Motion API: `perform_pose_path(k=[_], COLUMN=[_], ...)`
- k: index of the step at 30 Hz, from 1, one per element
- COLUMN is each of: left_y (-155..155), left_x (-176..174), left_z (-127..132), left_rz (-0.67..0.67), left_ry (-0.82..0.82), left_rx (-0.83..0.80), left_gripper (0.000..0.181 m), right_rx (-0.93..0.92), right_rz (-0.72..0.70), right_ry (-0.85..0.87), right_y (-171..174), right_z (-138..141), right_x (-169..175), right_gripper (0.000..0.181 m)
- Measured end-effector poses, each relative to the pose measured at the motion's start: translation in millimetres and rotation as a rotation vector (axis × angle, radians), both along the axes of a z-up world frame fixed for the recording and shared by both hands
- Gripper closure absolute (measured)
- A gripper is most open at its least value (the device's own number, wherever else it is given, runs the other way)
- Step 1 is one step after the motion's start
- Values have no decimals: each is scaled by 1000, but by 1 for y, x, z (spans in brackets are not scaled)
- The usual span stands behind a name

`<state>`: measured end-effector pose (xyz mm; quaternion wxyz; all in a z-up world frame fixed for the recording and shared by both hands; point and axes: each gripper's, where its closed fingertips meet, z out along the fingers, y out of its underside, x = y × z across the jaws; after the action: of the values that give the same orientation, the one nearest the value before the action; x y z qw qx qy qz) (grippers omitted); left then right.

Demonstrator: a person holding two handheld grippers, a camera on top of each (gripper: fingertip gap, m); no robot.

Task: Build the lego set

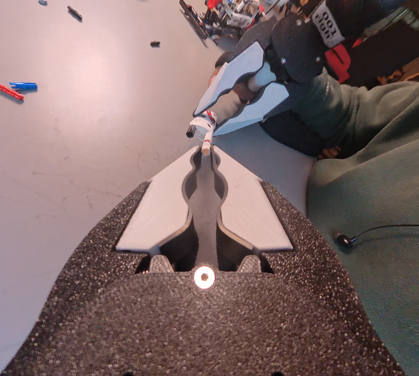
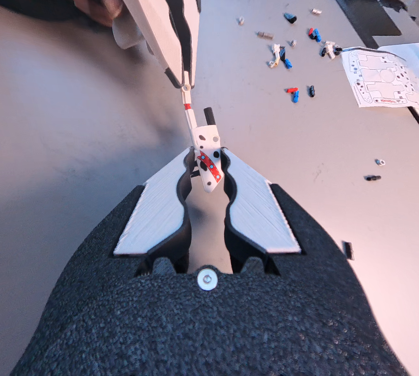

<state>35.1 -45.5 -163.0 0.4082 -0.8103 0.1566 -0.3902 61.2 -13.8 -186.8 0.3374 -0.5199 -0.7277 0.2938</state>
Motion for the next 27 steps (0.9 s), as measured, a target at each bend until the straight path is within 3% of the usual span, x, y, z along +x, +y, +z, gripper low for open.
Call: perform_pose_path(k=[10,13,27], left_y=[15,17,17], left_x=[-6,-8,0], left_z=[48,47,13], left_rz=[112,130,94], left_ry=[-367,-329,-2], left_rx=[65,86,38], left_gripper=[175,175,175], right_rx=[-184,-168,5], right_rz=[-73,-90,-80], right_ry=[175,193,51], right_y=[5,10,13], right_z=[34,40,9], right_x=[-9,-8,-1], right_gripper=[161,161,161])
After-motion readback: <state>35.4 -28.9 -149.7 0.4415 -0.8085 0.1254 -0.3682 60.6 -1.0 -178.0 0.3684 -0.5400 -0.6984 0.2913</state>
